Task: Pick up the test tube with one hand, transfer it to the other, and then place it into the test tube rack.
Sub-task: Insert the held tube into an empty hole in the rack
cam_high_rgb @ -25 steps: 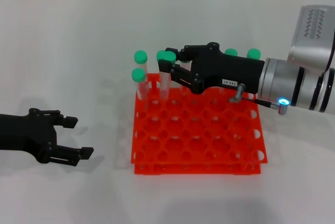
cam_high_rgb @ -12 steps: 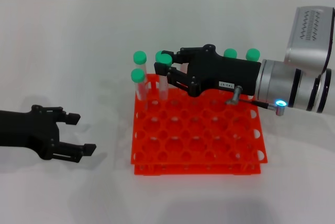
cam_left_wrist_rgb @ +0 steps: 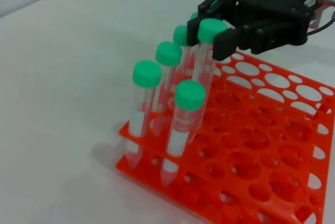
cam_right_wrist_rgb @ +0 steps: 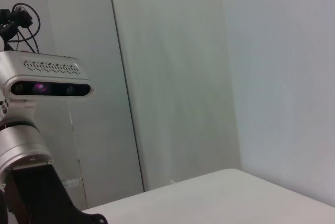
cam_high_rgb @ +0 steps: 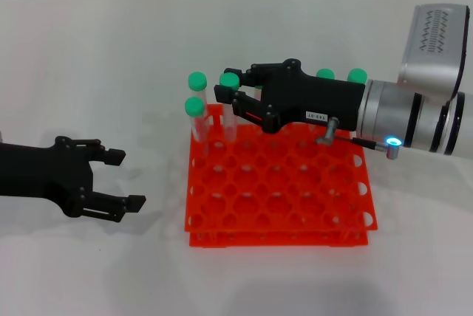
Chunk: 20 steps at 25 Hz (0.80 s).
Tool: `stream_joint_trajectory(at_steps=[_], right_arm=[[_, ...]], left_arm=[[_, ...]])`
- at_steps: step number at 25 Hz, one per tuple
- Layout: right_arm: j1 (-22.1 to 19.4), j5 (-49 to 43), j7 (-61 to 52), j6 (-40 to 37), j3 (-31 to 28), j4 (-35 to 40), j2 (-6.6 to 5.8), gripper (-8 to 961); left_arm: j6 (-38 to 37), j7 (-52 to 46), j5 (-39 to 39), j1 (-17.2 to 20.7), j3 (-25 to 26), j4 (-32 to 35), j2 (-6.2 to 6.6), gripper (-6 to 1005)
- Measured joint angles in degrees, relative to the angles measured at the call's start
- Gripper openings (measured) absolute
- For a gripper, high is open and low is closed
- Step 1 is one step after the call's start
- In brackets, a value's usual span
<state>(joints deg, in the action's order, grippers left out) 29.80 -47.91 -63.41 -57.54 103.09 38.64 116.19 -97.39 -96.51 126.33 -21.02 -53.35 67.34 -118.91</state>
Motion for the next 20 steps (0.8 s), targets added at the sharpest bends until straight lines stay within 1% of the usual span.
stream_joint_trajectory(at_steps=[11,20], right_arm=[[0.2,-0.1,0.0,0.6,0.0,-0.1,0.0,270],[-0.3,-0.1,0.0,0.6,1.3,-0.1,0.0,273]], left_arm=[[0.4,0.8,0.0,-0.2,0.0,-0.1,0.0,893],[0.2,0.9,0.4,0.0,0.0,-0.8,0.0,893]])
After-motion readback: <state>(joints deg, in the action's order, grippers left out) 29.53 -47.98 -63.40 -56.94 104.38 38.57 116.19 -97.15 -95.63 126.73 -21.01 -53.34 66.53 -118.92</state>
